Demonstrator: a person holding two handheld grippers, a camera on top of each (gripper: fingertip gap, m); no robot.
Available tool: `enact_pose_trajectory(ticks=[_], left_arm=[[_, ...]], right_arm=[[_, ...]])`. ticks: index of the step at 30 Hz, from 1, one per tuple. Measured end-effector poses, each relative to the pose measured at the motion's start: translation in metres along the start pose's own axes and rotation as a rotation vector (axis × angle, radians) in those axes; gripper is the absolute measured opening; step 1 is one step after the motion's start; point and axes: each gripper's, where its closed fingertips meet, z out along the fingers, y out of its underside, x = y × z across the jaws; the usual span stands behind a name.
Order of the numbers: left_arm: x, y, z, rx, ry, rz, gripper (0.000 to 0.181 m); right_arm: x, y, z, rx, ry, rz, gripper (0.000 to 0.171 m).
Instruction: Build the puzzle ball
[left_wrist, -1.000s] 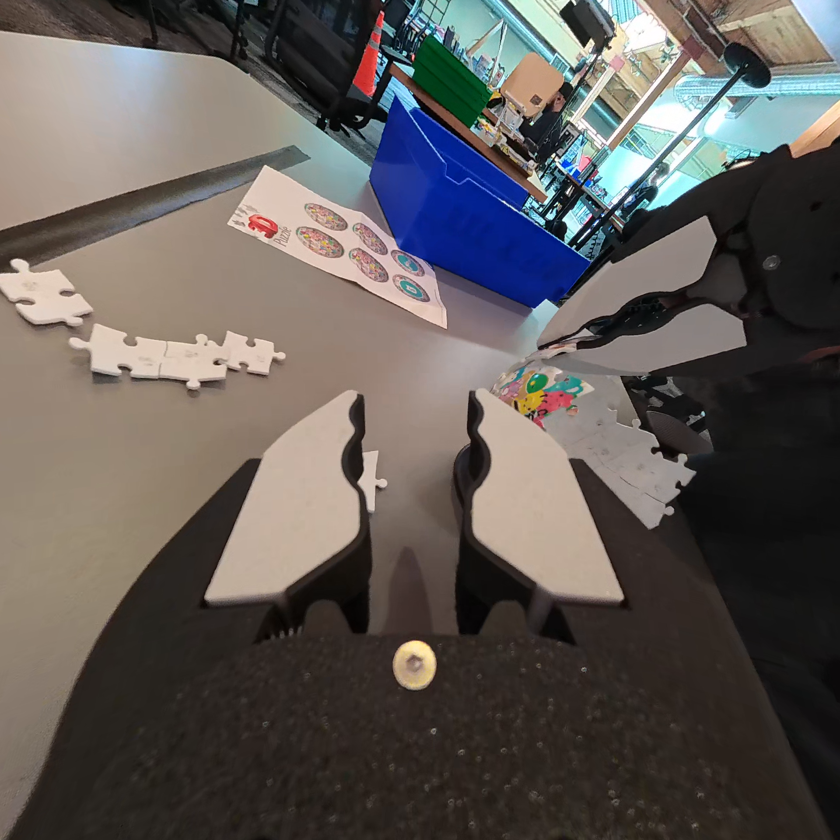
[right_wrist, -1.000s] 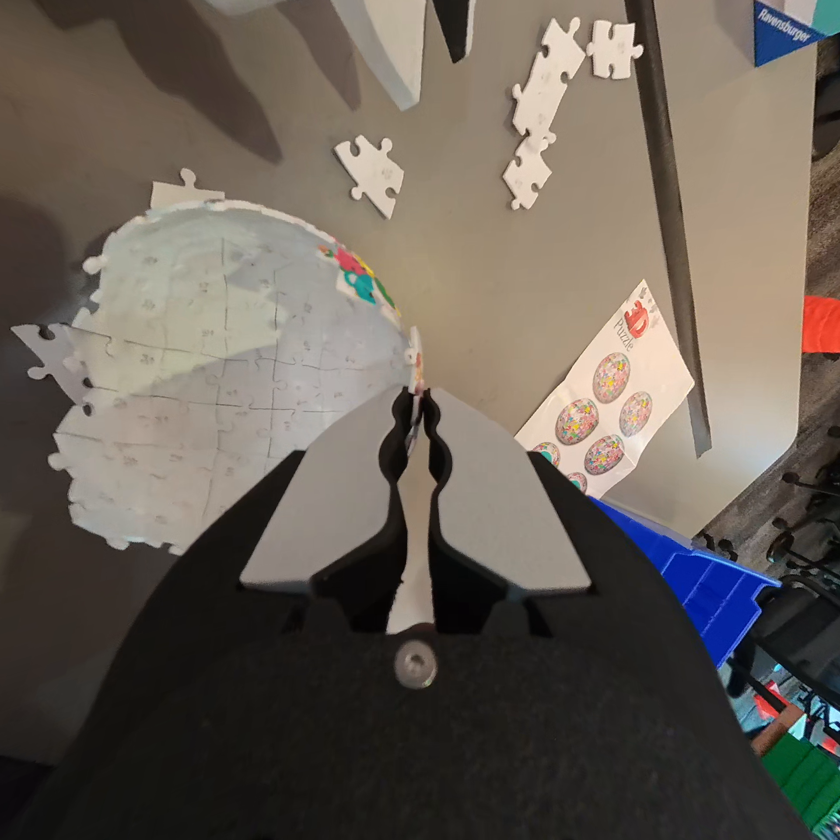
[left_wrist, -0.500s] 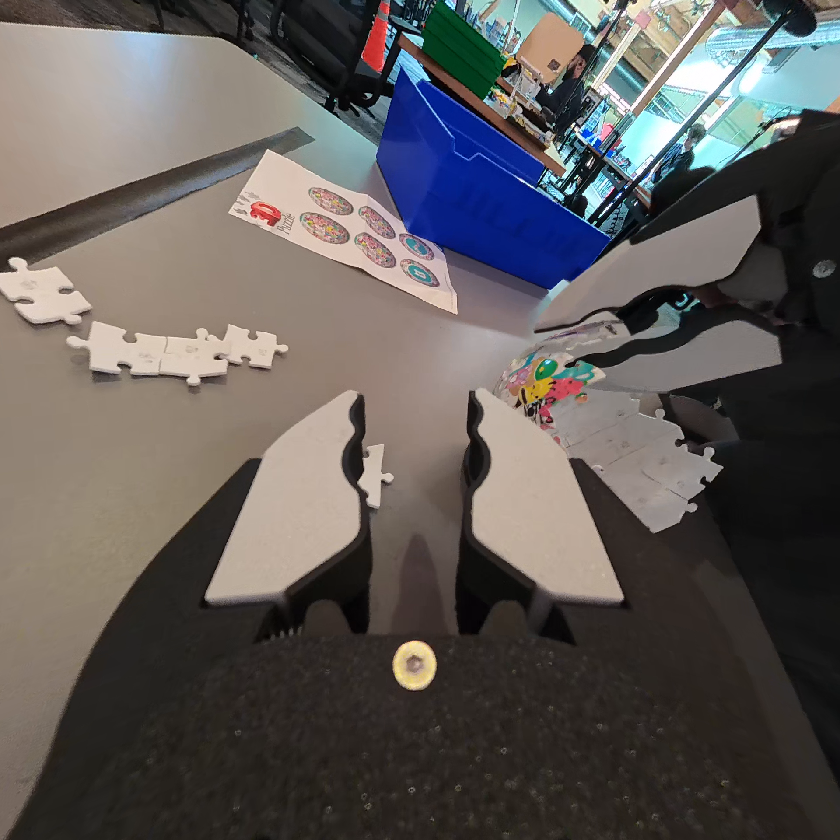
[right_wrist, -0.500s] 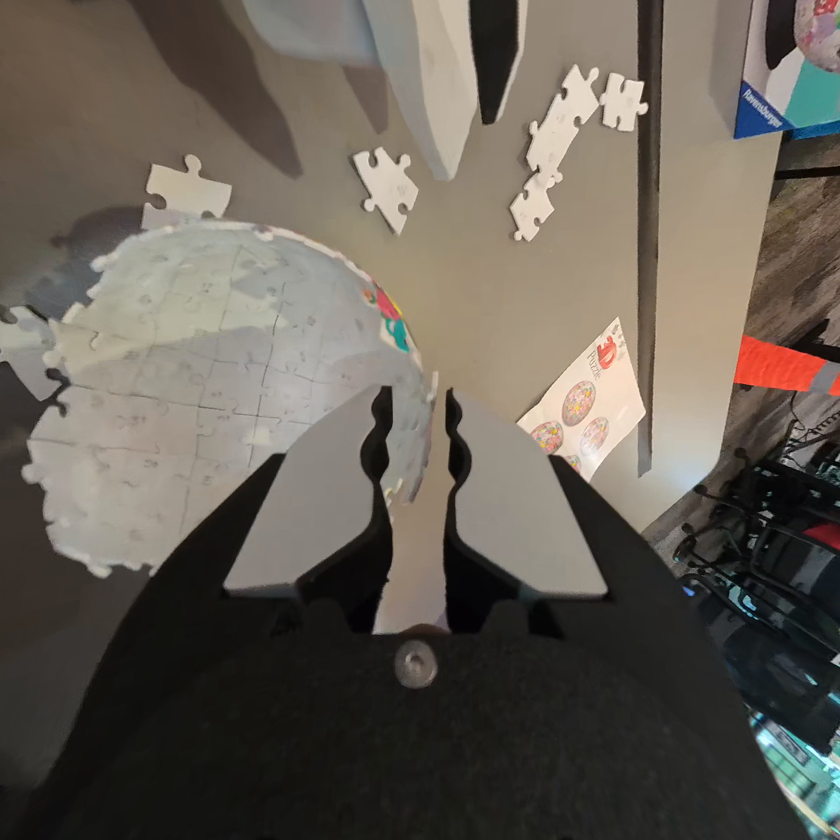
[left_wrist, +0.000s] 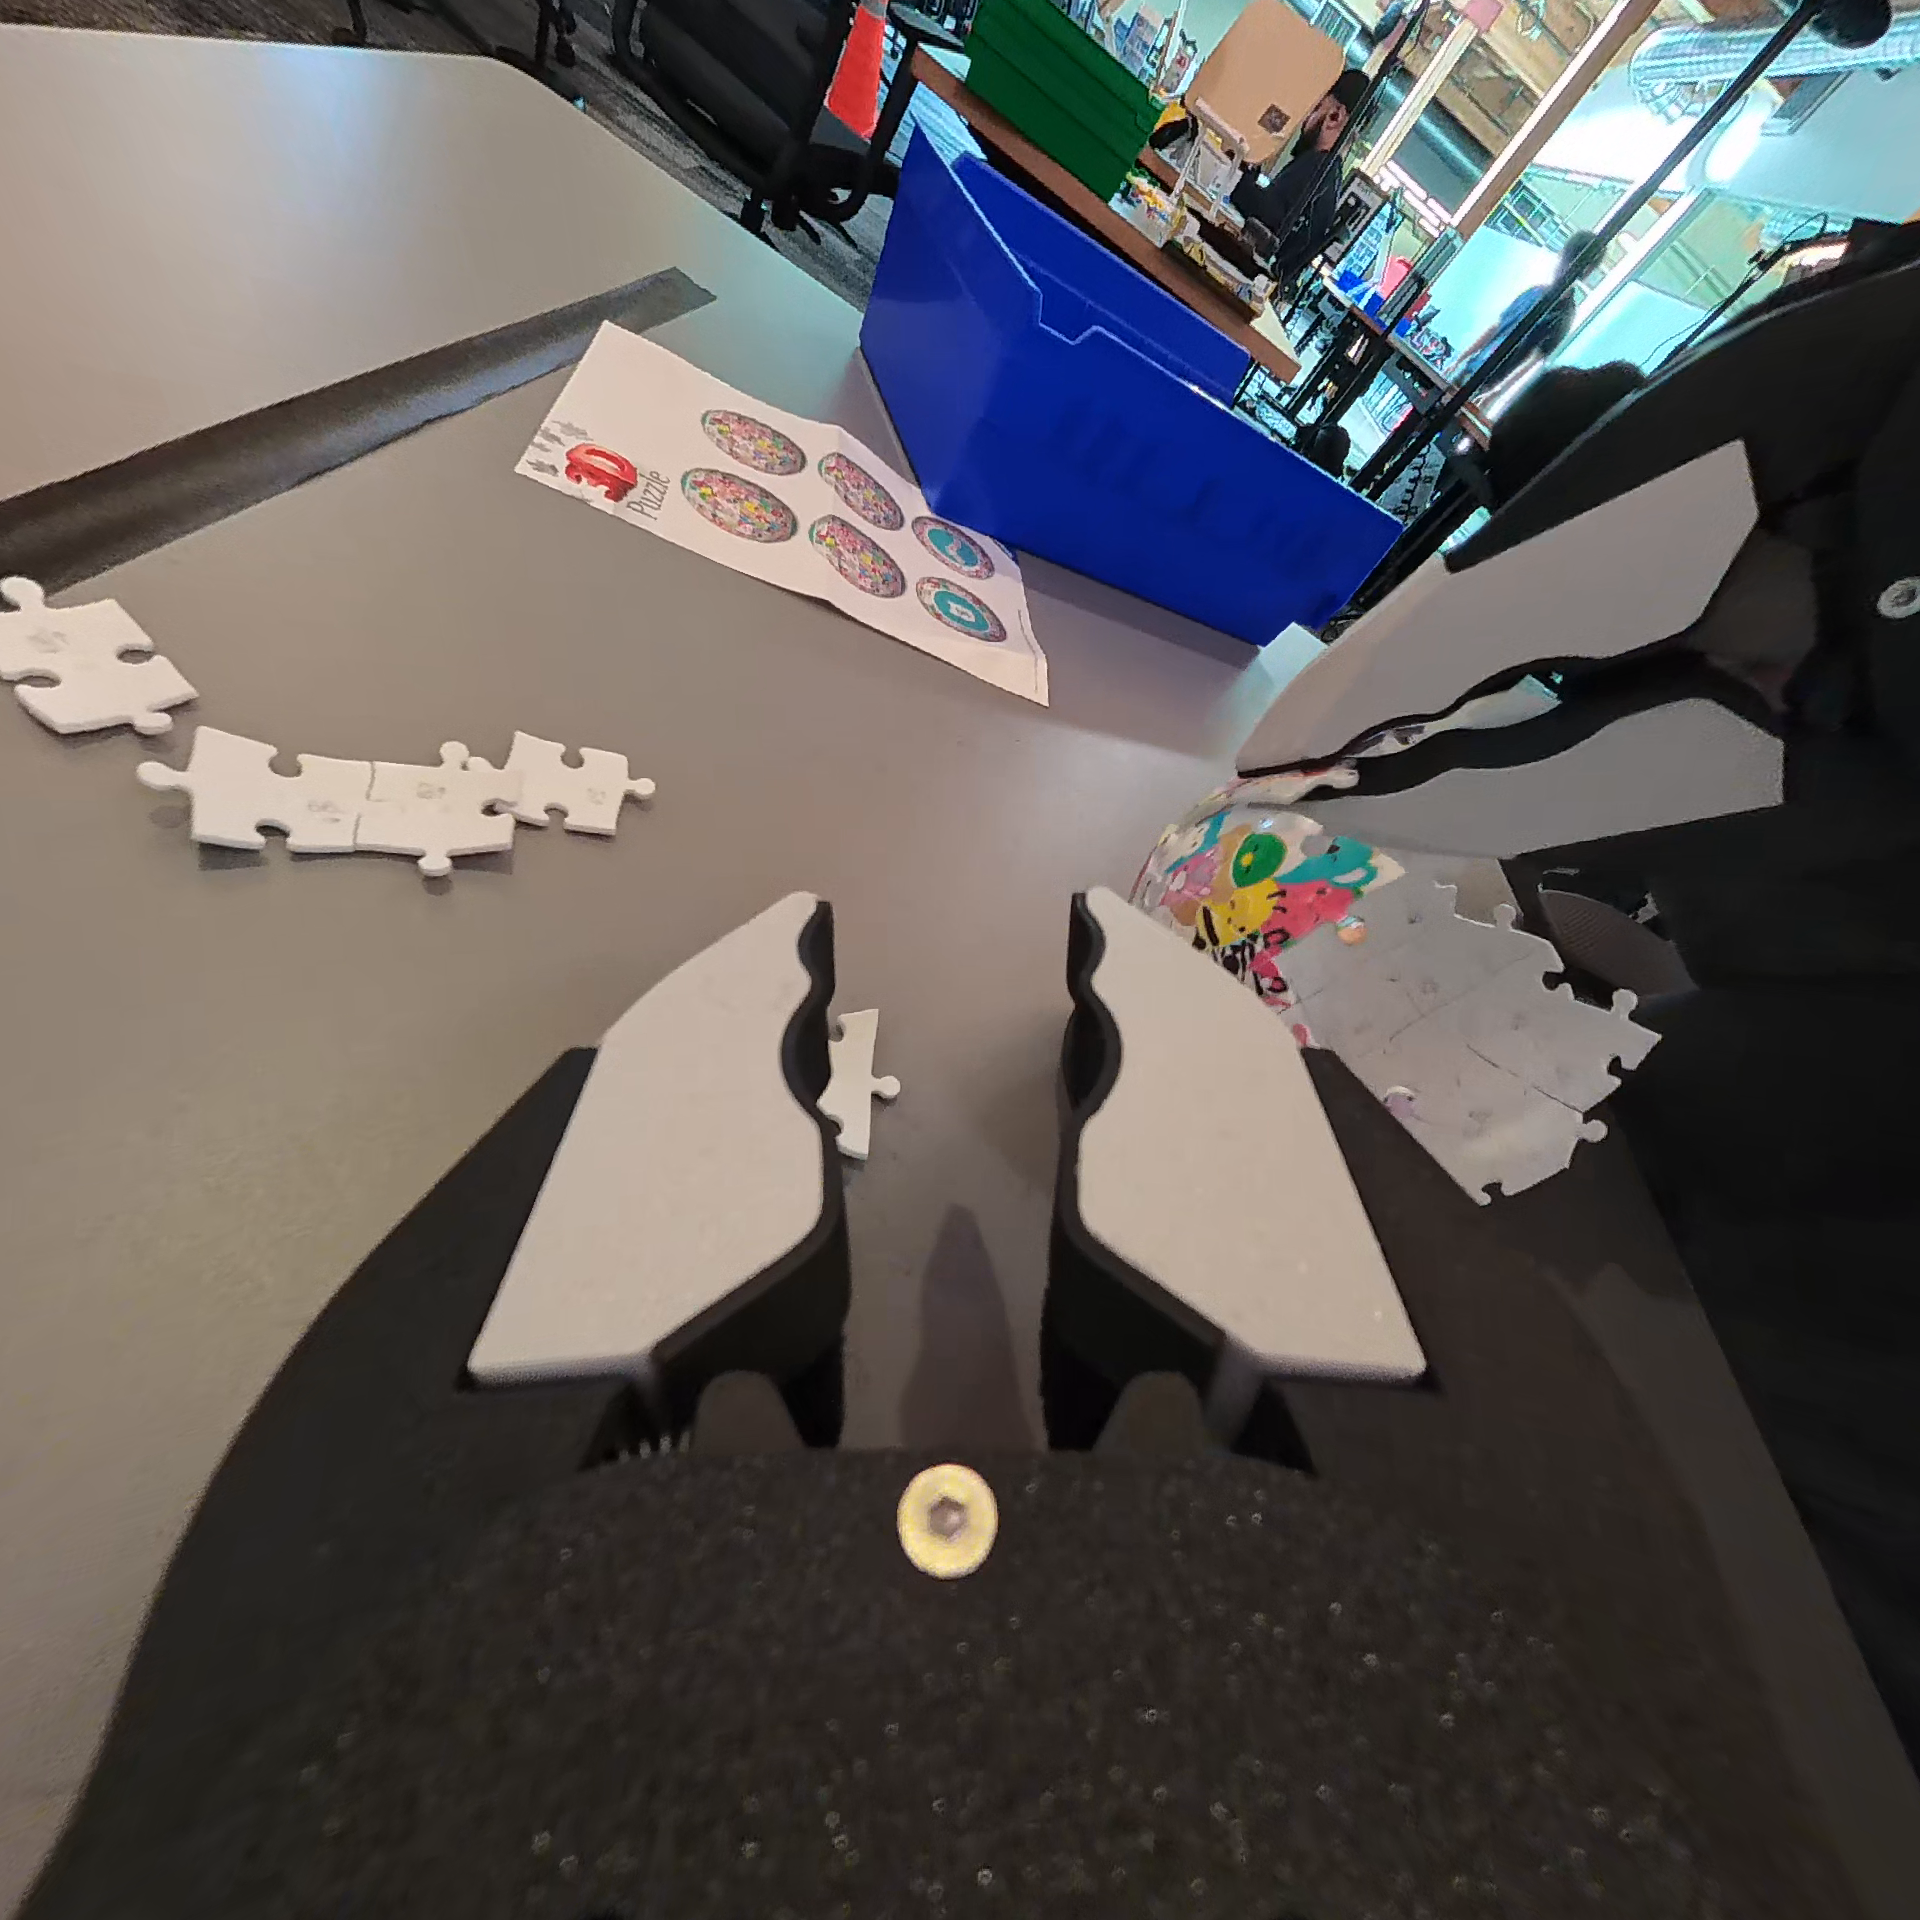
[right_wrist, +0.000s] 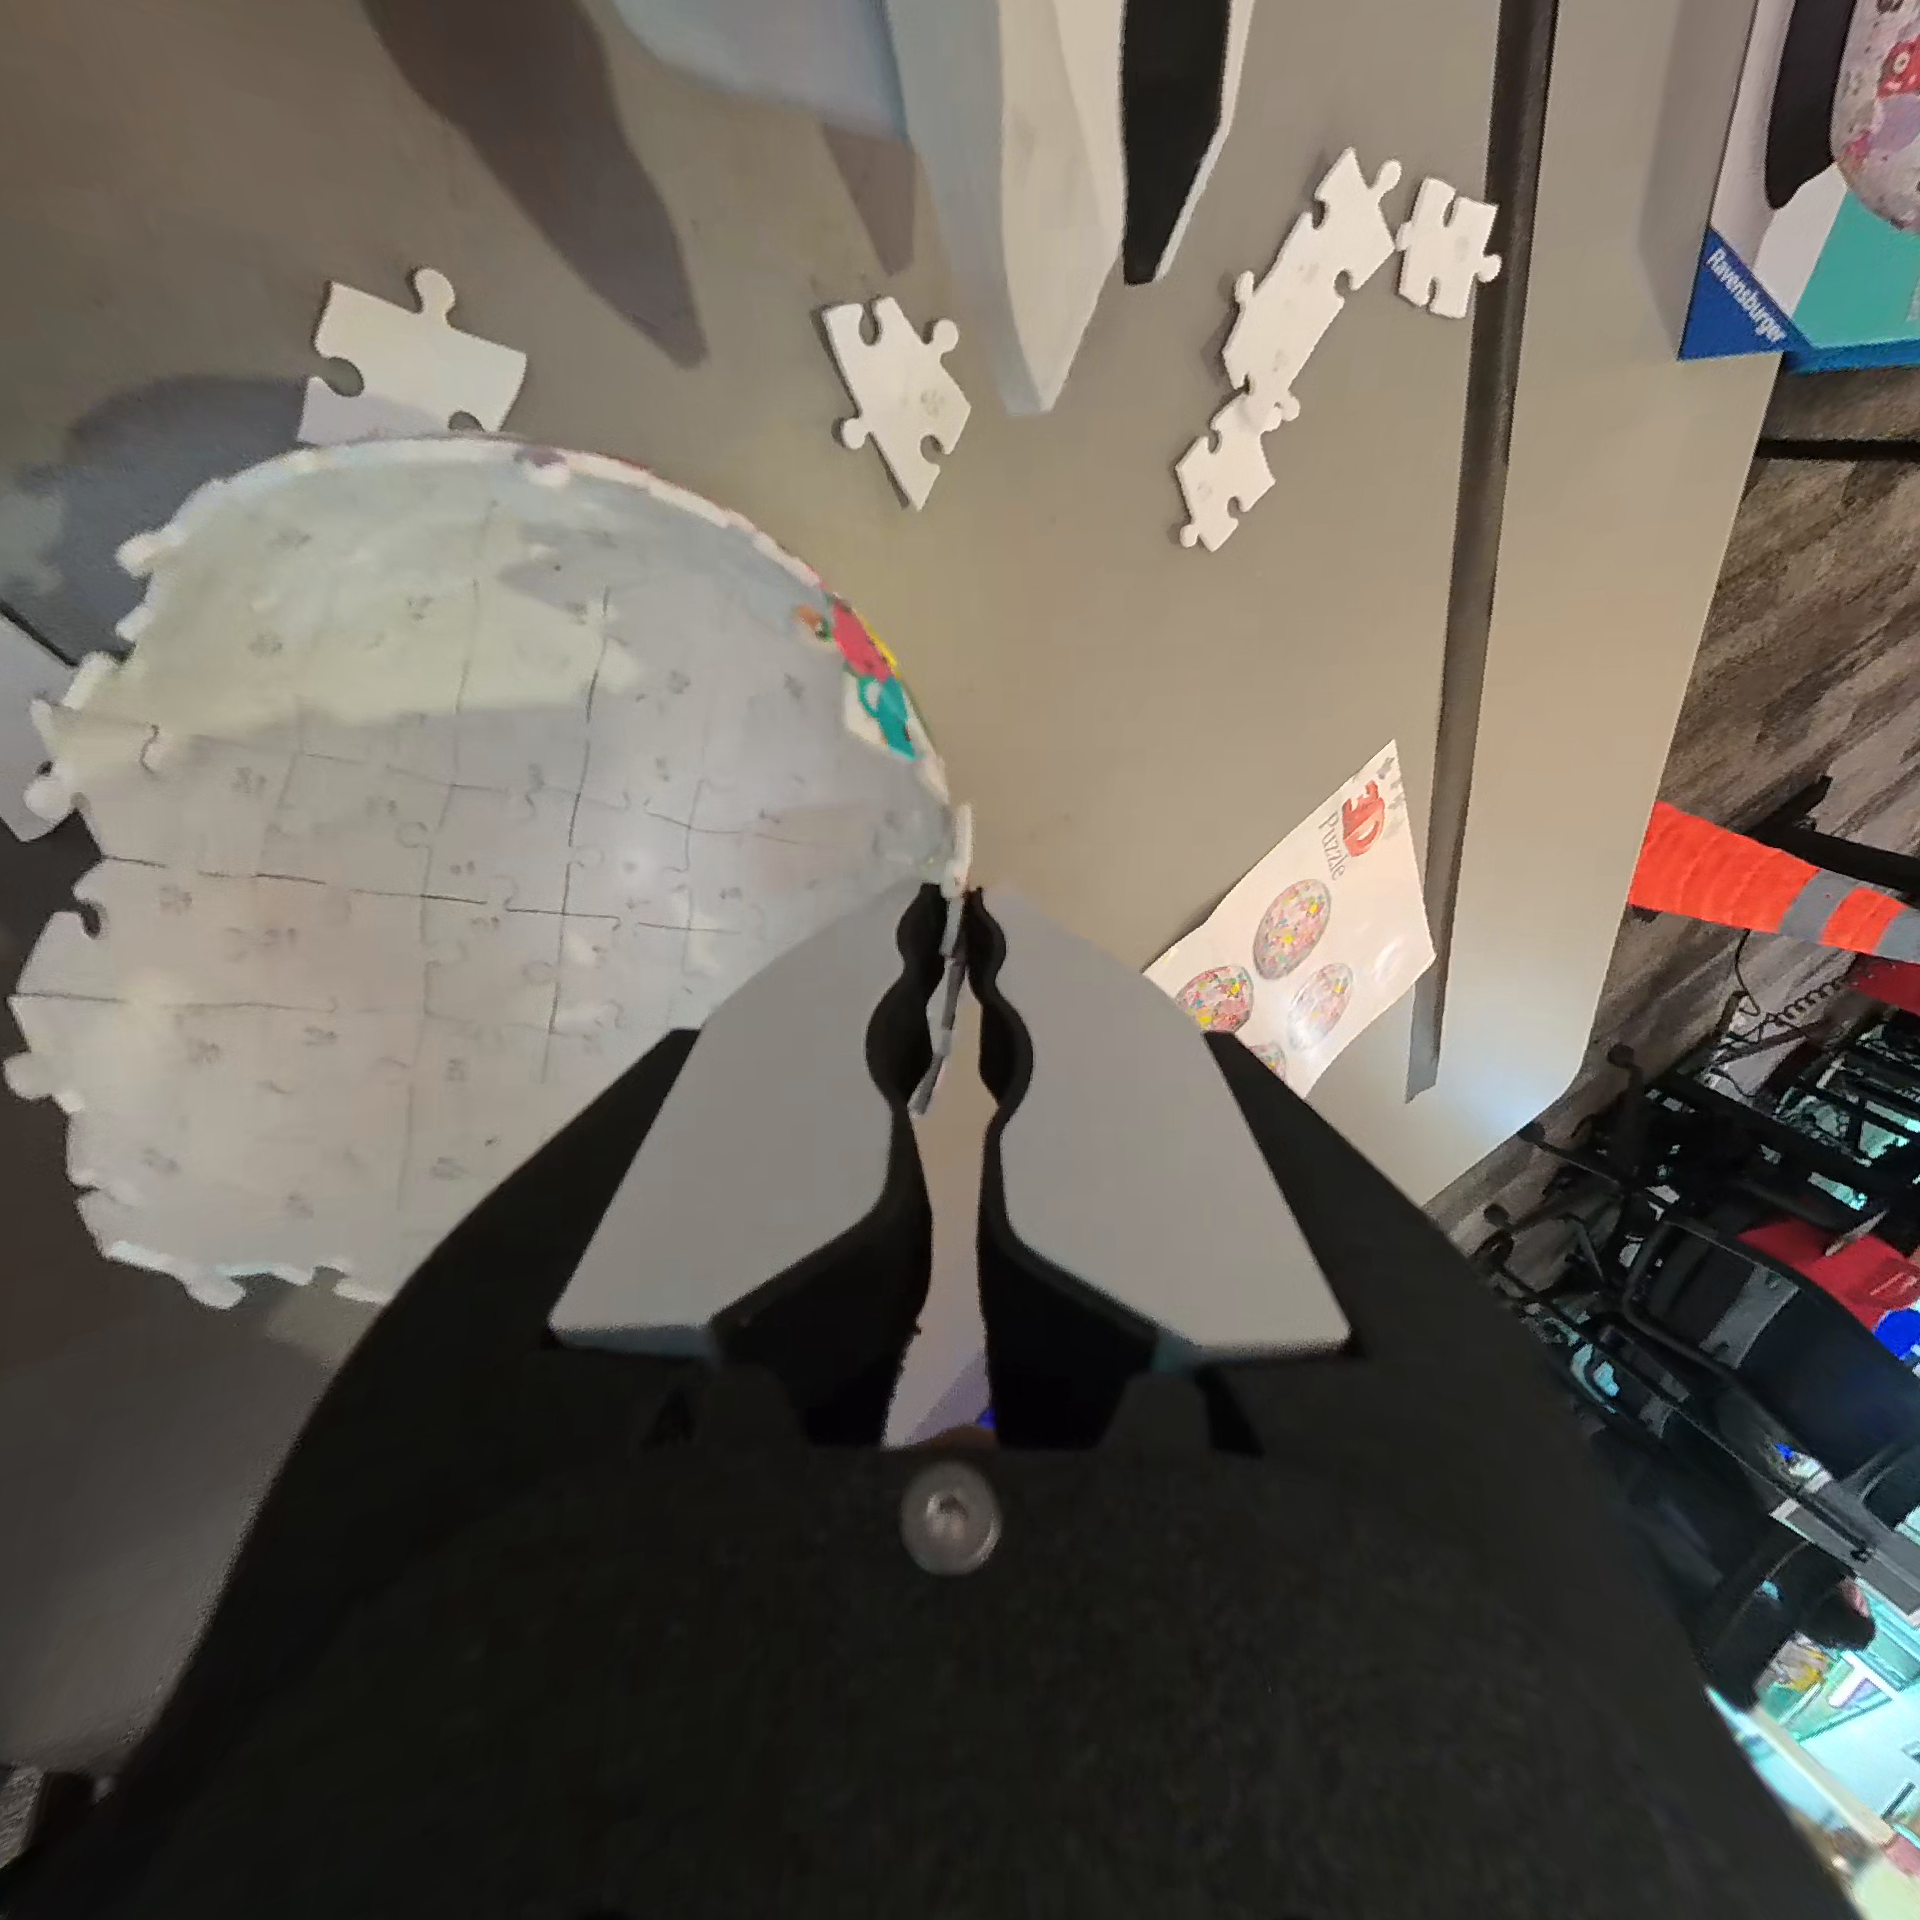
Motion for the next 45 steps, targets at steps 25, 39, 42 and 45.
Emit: enact_pose_trajectory(ticks=[25,39,42,45], left_arm=[[0.0,0.004,0.004,-0.027,-0.009,0.015,0.043],[-0.001,0.005,0.004,-0.032,-0.019,0.015,0.042],[-0.001,0.005,0.005,-0.034,-0.019,0.014,0.043],[-0.001,0.005,0.005,-0.035,-0.02,0.015,0.042]], right_arm=[[-0.008,0.002,-0.018,0.021,-0.021,-0.062,0.03],[-0.005,0.014,-0.019,0.017,0.084,0.202,0.028],[-0.005,0.01,-0.014,0.015,0.092,0.21,0.019],[-0.004,0.011,-0.009,-0.004,0.1,0.21,0.014]])
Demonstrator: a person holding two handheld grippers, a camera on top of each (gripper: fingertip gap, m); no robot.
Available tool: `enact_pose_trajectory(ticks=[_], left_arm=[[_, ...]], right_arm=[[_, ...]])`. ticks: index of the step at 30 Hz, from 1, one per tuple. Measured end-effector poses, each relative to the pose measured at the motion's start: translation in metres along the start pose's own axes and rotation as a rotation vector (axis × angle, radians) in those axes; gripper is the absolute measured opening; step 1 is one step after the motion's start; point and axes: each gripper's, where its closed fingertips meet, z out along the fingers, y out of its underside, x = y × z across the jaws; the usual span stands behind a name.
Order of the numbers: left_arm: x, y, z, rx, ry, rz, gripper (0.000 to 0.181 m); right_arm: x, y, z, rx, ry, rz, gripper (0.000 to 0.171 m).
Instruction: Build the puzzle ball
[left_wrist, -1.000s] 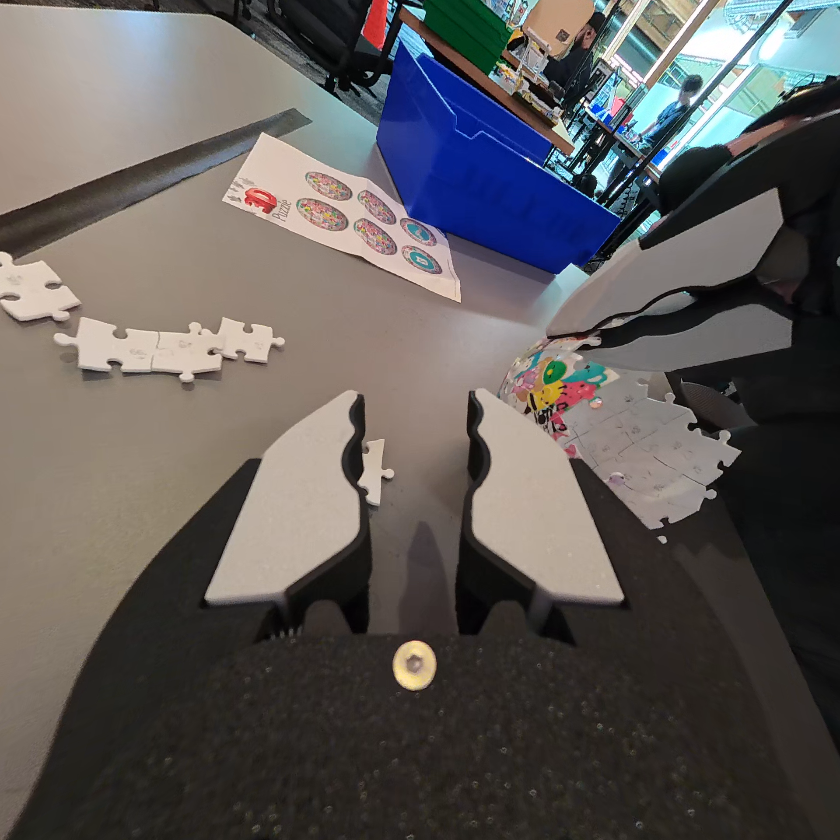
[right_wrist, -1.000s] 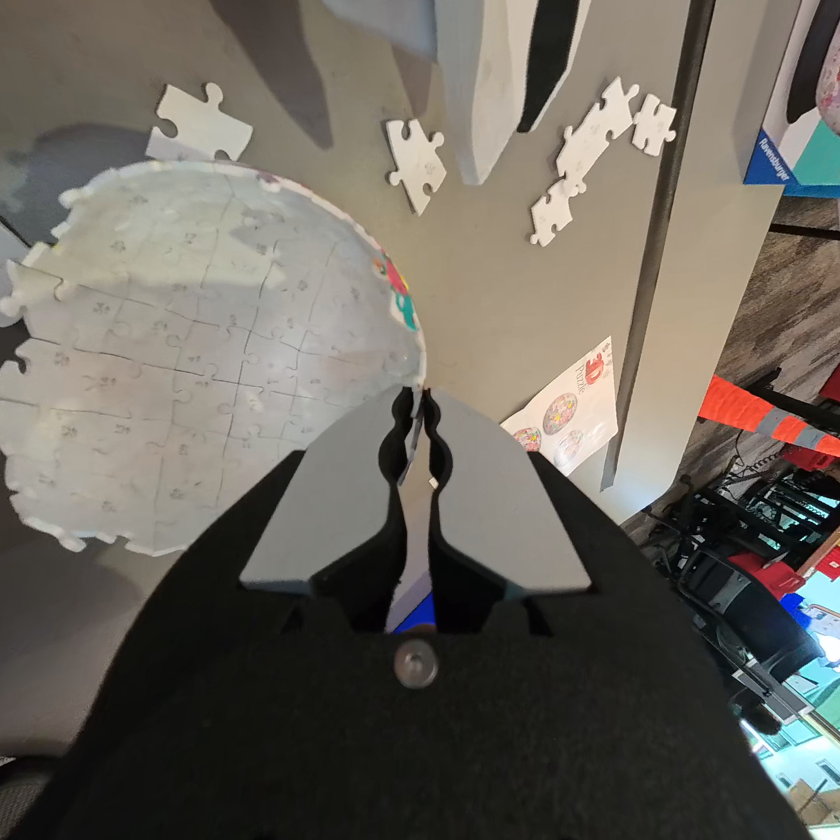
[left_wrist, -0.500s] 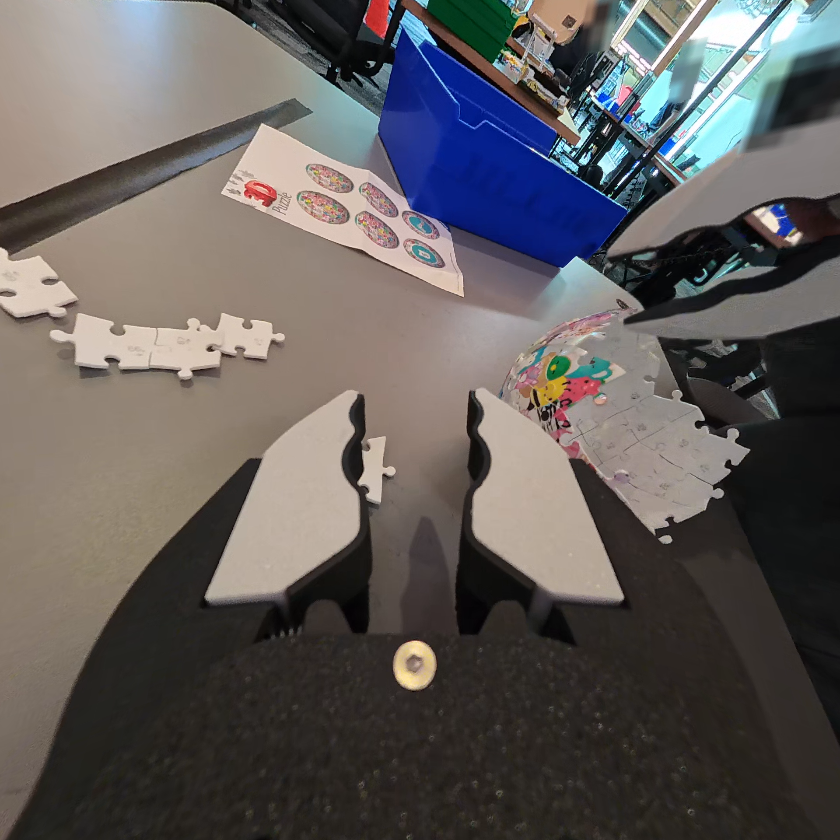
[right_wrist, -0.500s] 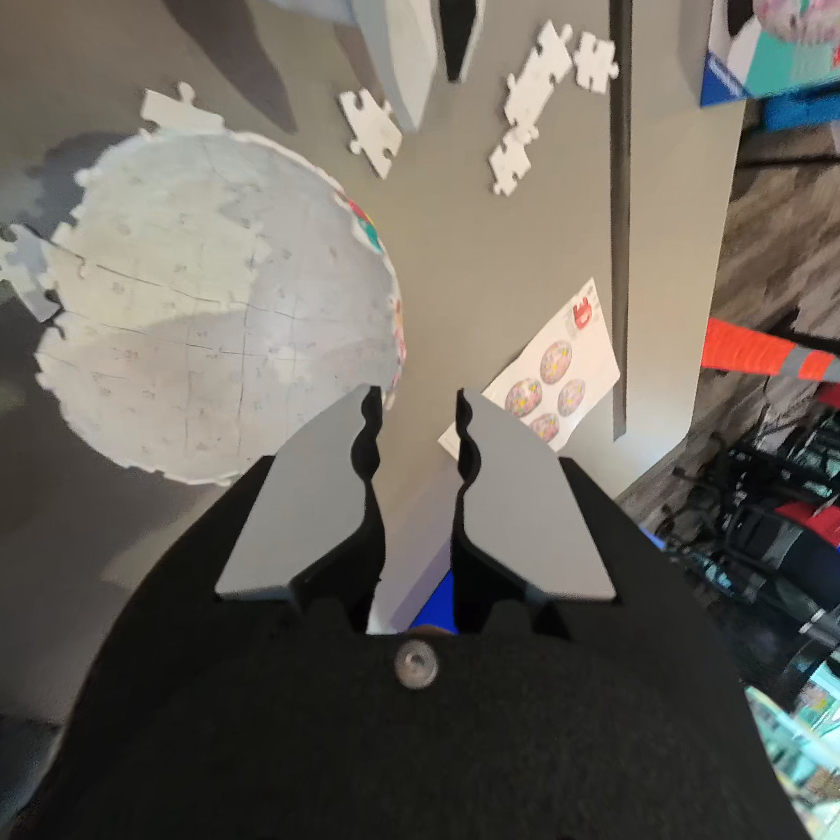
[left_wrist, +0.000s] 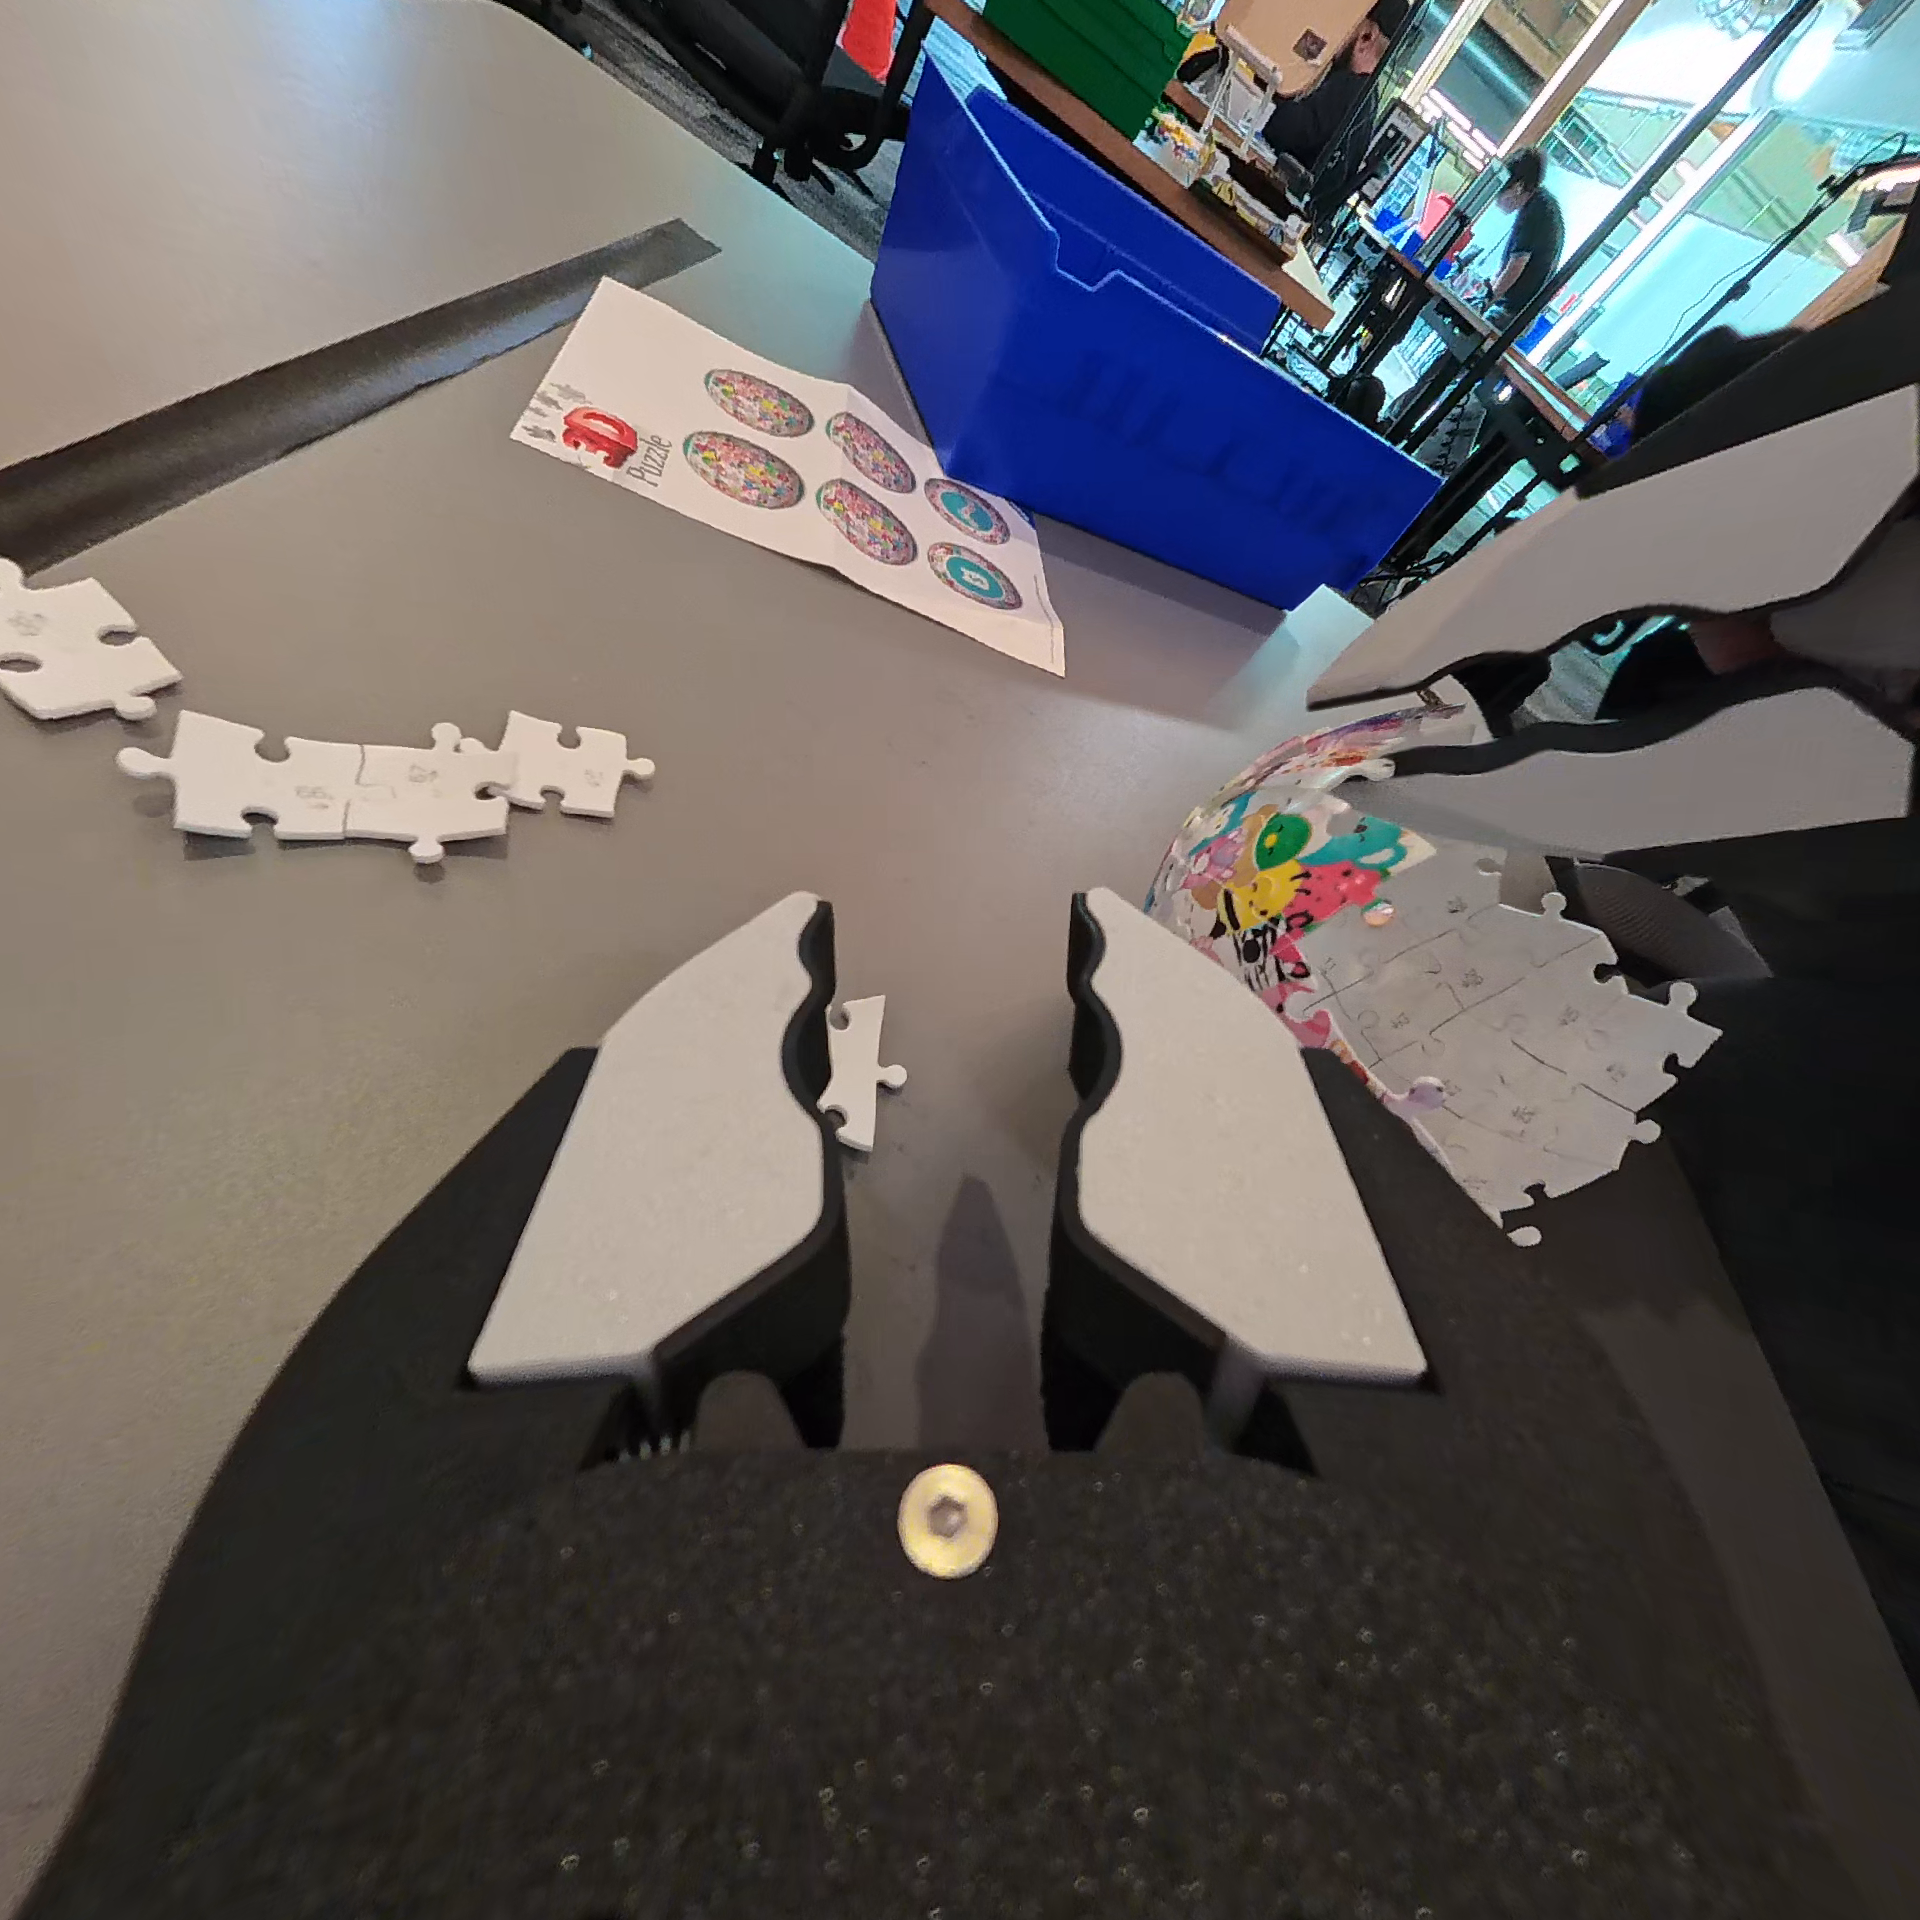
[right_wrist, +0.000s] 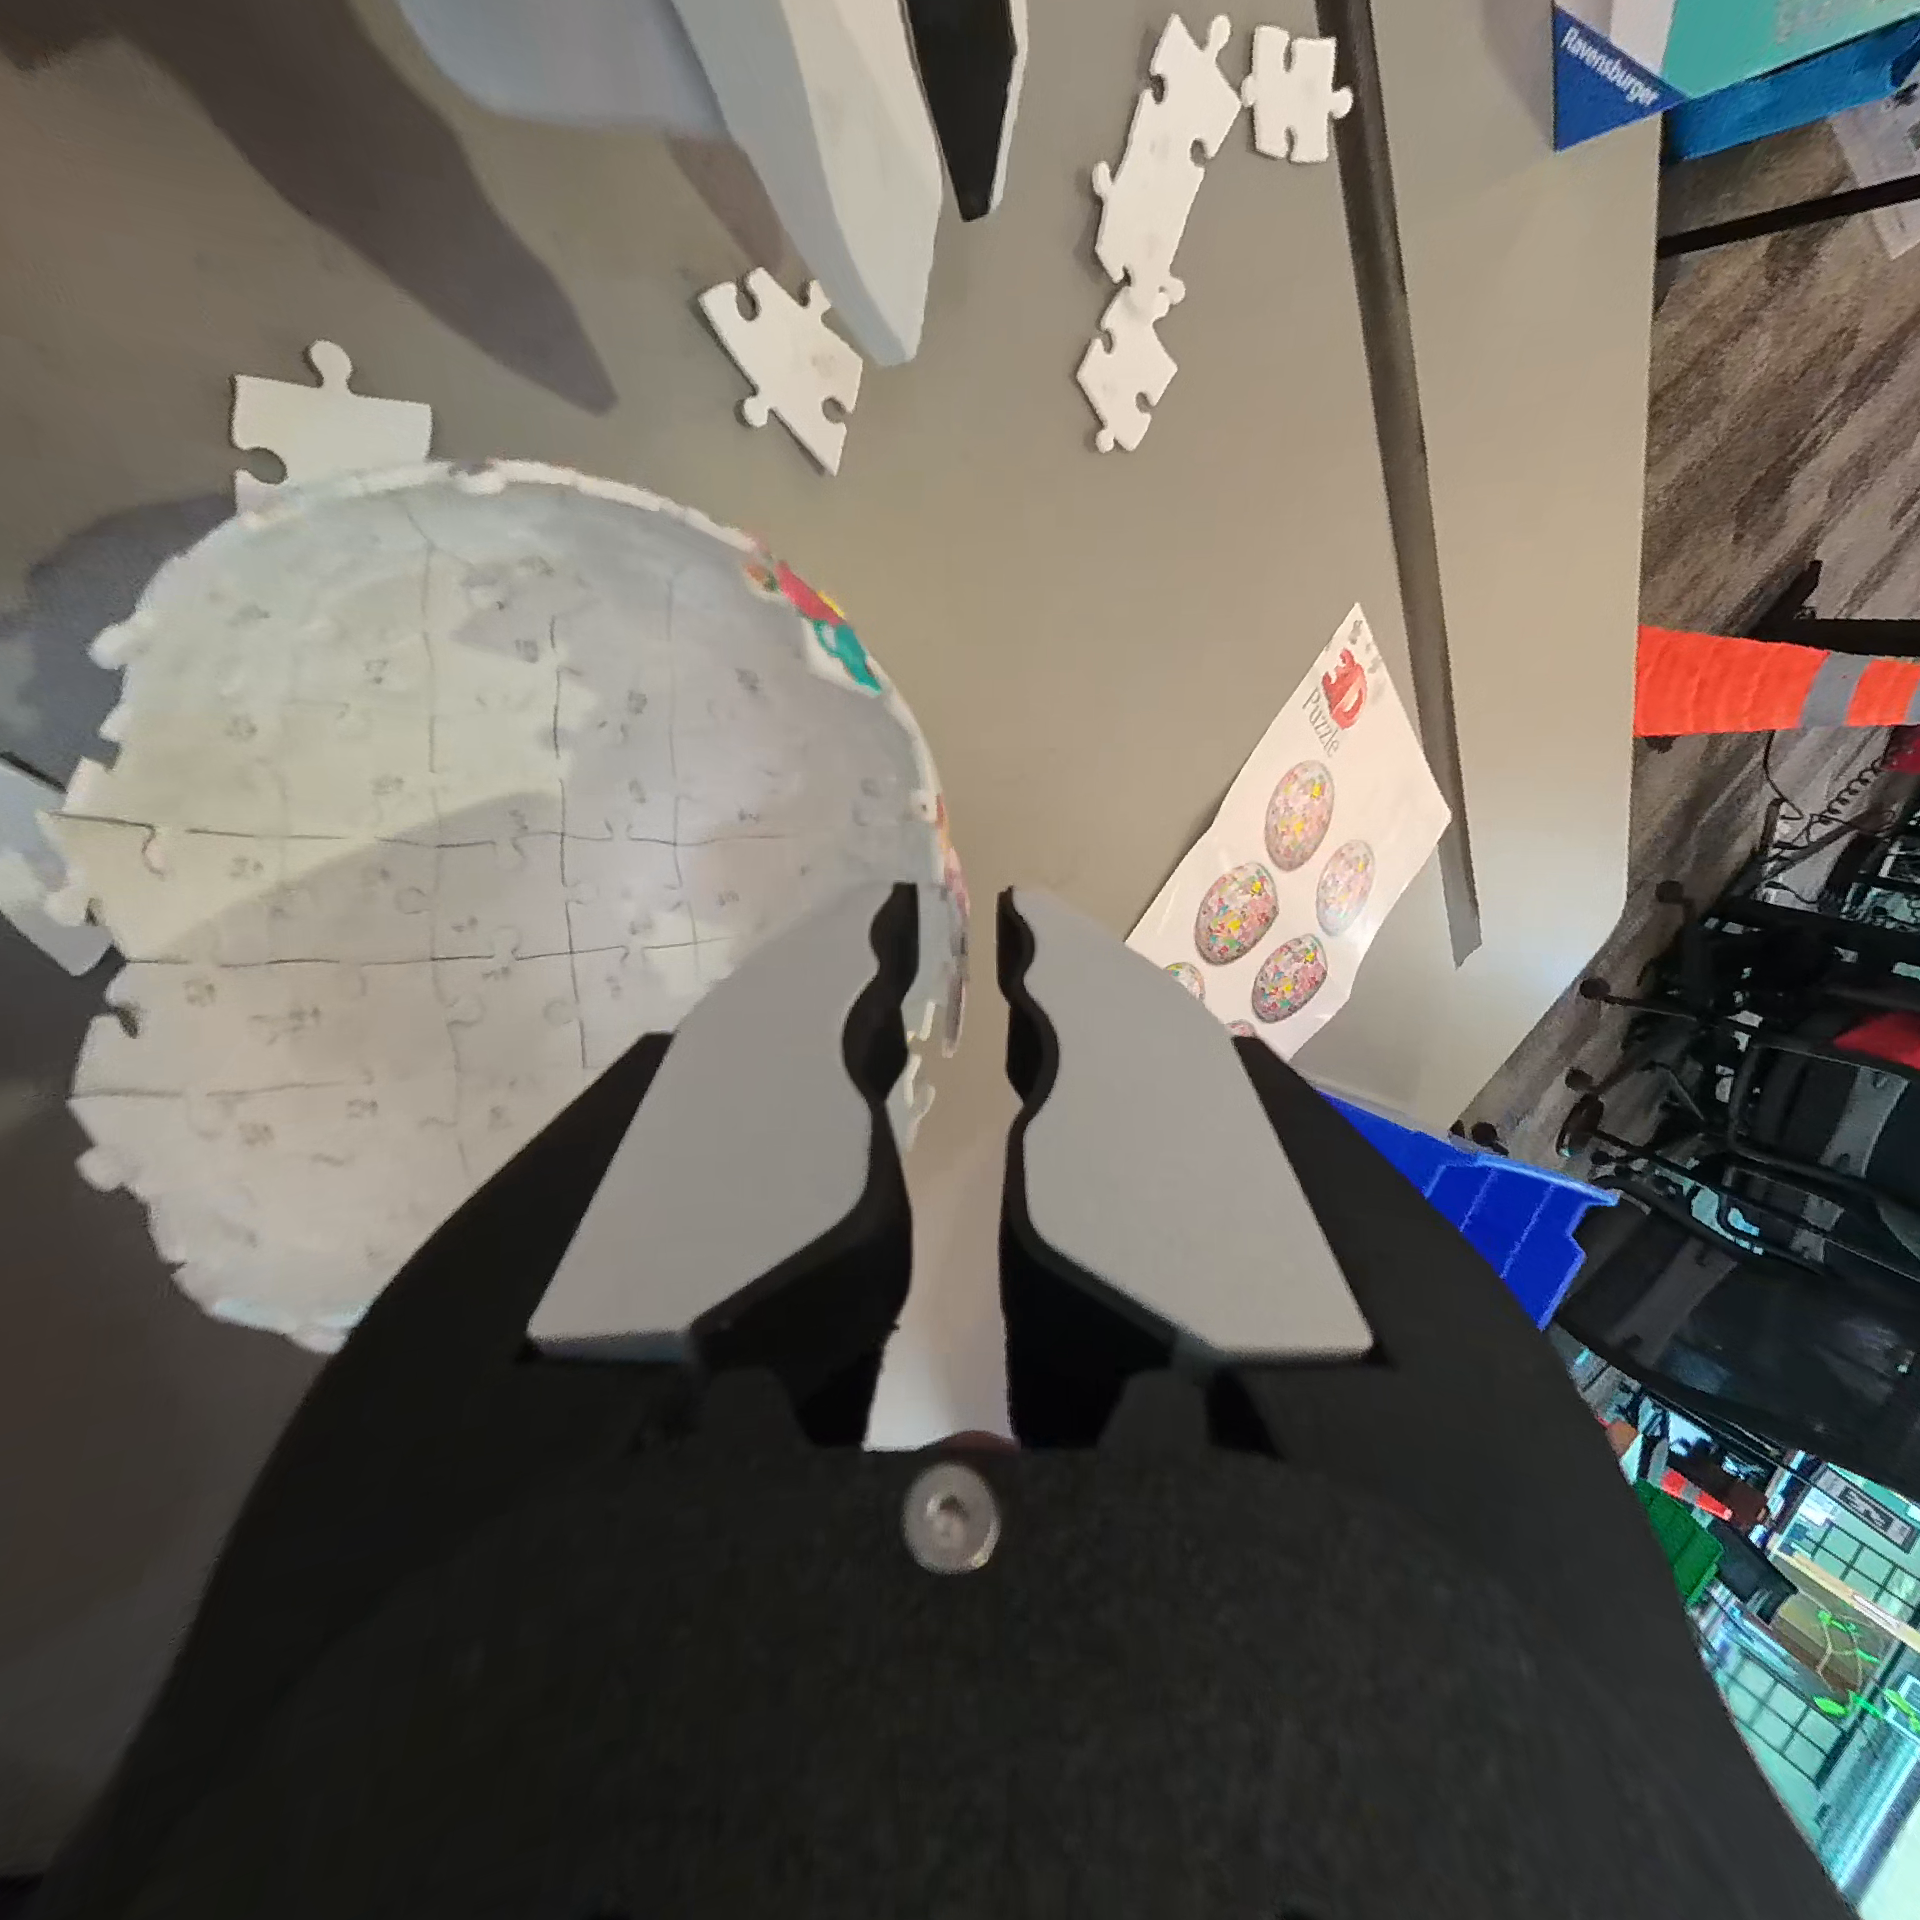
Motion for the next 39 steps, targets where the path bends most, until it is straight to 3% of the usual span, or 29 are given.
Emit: enact_pose_trajectory(ticks=[20,22,25,39], left_arm=[[0.0,0.001,0.001,-0.007,-0.002,0.0,0.043],[0.0,0.002,0.001,-0.009,-0.002,0.0,0.043],[0.0,0.001,0.001,-0.008,-0.003,0.001,0.042],[0.0,0.002,0.002,-0.015,-0.006,0.002,0.043]], right_arm=[[0.0,0.002,0.009,-0.011,0.011,-0.02,0.003],[0.0,0.003,0.009,-0.015,0.014,-0.03,0.006],[-0.003,0.005,0.004,-0.009,-0.008,-0.024,0.024],[-0.001,0.019,-0.008,-0.041,0.03,0.085,0.023]])
